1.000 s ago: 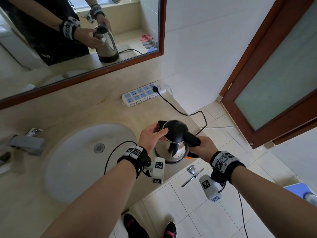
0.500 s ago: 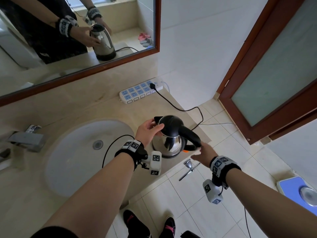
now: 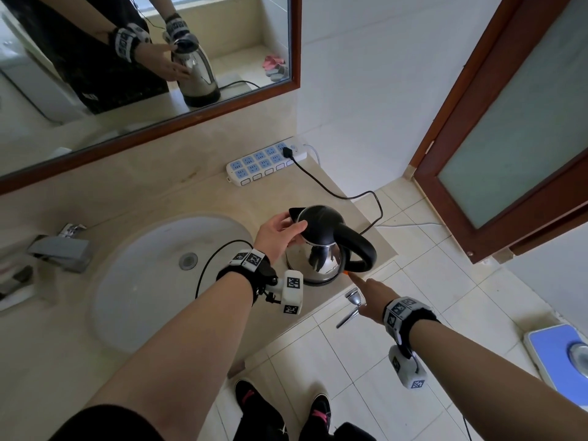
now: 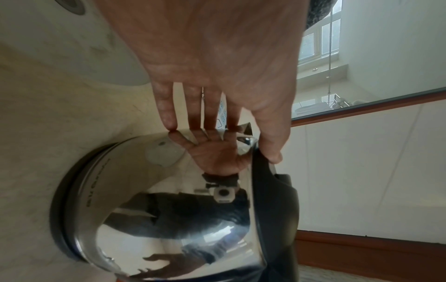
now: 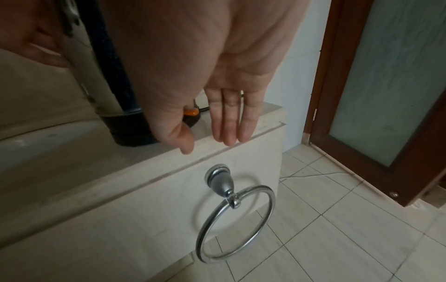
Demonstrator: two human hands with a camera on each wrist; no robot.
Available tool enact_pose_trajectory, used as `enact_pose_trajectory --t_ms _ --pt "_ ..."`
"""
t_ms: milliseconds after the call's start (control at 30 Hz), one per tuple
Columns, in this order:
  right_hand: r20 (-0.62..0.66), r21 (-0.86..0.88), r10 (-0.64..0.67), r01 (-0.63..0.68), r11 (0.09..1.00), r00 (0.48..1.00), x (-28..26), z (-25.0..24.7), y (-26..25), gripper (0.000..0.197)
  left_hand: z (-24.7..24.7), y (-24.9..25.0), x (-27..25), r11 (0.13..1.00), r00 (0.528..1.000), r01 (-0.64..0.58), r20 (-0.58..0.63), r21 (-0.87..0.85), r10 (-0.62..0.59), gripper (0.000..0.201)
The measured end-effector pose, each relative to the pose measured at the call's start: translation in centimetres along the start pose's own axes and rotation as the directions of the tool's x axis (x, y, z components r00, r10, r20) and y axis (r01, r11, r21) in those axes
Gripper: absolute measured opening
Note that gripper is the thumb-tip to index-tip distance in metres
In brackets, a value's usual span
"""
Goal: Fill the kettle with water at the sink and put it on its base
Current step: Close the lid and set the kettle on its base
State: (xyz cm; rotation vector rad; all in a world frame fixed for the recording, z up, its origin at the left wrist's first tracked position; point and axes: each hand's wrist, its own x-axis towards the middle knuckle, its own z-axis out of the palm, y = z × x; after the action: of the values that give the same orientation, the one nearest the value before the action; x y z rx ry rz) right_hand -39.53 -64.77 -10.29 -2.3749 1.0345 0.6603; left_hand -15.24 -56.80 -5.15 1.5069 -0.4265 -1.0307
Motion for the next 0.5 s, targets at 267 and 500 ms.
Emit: enact_pose_trajectory --t_ms 267,500 --pt "0.087 -0.023 0.037 -0.035 0.999 0.996 0.7 -0.9 0.2 0.086 -0.1 0.0 0.0 0.999 1.0 -0.001 -0.007 0.041 0.001 0.047" --pt "0.118 -0.006 0.046 -0.045 0.999 0.992 0.9 -1.0 0.5 0.083 -0.1 -0.3 0.1 0.999 1.0 0.001 -0.011 0.048 -0.001 0.046"
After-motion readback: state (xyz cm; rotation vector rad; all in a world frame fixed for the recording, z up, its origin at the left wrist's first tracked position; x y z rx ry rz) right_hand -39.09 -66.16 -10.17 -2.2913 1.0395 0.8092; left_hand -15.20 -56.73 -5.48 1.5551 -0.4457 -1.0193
